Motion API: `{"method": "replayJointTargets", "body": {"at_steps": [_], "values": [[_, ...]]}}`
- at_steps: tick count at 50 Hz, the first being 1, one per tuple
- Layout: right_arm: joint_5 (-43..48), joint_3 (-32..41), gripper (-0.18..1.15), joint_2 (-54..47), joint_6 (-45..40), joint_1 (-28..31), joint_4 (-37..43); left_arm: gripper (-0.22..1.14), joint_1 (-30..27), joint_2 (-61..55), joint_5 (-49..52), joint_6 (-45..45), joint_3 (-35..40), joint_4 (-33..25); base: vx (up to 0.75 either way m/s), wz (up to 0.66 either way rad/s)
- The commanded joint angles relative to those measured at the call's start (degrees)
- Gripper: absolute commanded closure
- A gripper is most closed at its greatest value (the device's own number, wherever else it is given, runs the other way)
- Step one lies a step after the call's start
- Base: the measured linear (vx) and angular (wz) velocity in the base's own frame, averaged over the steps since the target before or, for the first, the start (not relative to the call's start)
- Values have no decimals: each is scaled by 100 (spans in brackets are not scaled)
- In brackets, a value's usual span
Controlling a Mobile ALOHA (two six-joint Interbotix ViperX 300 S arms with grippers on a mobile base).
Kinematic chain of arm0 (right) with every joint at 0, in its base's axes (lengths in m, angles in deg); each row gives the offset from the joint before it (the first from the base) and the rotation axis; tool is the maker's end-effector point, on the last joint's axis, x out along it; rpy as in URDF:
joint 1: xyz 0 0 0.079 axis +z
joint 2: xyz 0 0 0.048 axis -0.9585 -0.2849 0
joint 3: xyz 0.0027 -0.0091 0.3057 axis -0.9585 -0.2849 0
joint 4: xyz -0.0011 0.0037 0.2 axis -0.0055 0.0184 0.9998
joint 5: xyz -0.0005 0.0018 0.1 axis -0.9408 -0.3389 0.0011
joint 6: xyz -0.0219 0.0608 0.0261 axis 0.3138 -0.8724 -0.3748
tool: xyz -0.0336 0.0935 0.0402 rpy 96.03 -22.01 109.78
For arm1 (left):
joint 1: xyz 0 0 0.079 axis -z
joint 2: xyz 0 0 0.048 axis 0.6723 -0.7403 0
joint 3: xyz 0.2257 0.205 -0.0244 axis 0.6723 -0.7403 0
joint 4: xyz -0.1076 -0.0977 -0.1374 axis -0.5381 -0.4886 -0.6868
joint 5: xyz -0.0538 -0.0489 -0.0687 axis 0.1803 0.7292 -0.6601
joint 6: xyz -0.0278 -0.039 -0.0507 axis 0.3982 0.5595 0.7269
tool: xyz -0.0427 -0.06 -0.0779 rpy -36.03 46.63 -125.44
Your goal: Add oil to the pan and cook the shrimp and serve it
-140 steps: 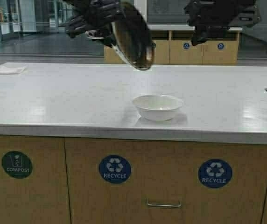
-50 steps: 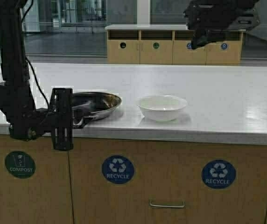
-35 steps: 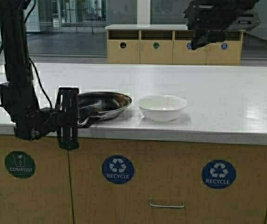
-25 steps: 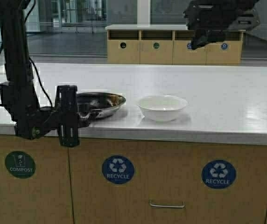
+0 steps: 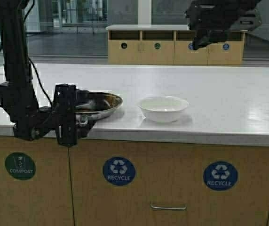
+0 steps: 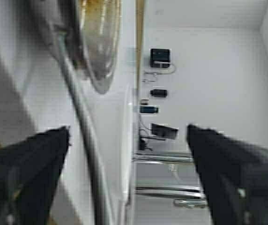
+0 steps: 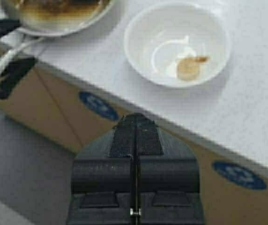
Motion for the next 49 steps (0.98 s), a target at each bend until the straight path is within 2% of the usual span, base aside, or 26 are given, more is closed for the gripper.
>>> {"method": "replayJointTargets", "body": {"at_steps": [1, 12, 27, 31, 41, 49], "values": [[26, 88, 91, 35, -9, 9, 0, -11, 9, 211, 35, -404, -264, -132, 0, 0], [26, 97, 91, 35, -9, 9, 9, -11, -185, 642, 123, -1433, -1143, -448, 0, 0], [26, 97, 91, 35, -9, 9, 9, -11, -352, 2101, 255, -2971, -2215, -545, 0, 0], [26, 105, 91, 35, -9, 9, 9, -10, -352, 2654, 457, -3296, -2435, -299, 0, 0], [26, 105, 91, 35, -9, 9, 9, -7, -343, 4148, 1521, -3322, -2549, 984, 0, 0], [26, 105, 91, 44, -9, 9, 9, 4, -343, 5256, 2979, -3375, -2514, 1354, 0, 0]]}}
